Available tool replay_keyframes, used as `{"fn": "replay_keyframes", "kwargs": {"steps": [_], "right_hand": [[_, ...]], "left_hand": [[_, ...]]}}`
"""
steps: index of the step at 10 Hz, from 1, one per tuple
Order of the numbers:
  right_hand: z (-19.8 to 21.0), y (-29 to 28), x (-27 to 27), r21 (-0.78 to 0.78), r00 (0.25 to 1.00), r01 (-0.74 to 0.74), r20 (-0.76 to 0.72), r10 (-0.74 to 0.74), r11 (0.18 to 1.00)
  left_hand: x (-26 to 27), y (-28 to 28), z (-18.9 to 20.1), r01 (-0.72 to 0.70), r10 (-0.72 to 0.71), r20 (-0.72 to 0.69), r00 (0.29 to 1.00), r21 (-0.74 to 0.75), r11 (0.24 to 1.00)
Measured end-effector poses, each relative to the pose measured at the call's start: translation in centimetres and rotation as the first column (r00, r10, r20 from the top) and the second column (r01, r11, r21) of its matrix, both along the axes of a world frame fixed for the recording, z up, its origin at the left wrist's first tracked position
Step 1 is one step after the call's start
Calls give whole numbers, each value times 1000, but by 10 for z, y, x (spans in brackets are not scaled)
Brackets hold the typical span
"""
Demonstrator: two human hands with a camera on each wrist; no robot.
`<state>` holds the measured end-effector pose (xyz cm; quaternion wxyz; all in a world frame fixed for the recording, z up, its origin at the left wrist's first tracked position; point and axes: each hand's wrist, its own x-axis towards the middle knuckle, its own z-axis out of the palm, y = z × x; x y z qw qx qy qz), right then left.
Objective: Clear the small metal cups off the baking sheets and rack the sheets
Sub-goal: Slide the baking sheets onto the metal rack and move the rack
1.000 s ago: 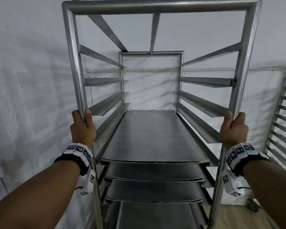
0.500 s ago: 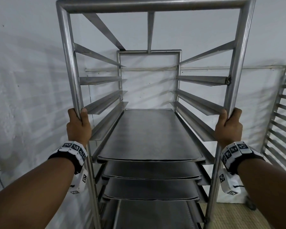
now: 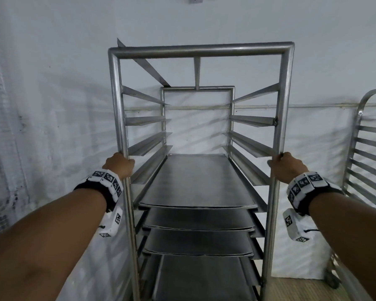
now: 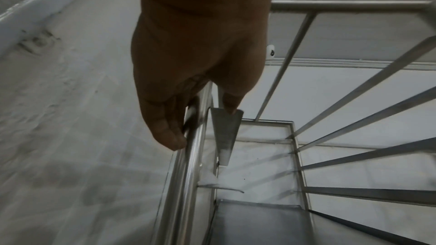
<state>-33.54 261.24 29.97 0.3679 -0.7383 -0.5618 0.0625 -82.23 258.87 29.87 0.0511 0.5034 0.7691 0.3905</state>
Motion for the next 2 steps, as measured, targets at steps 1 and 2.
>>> {"fn": "replay_keyframes", "kwargs": {"steps": [1, 2], "right_hand": [[2, -16, -12, 27, 1000, -3, 21, 2, 1000], [5, -31, -30, 81, 996, -82, 39, 79, 993]], "left_hand": [[14, -15, 2, 27, -30, -61, 998, -47, 999], [40, -32, 10, 162, -161, -175, 971, -7, 987]]}}
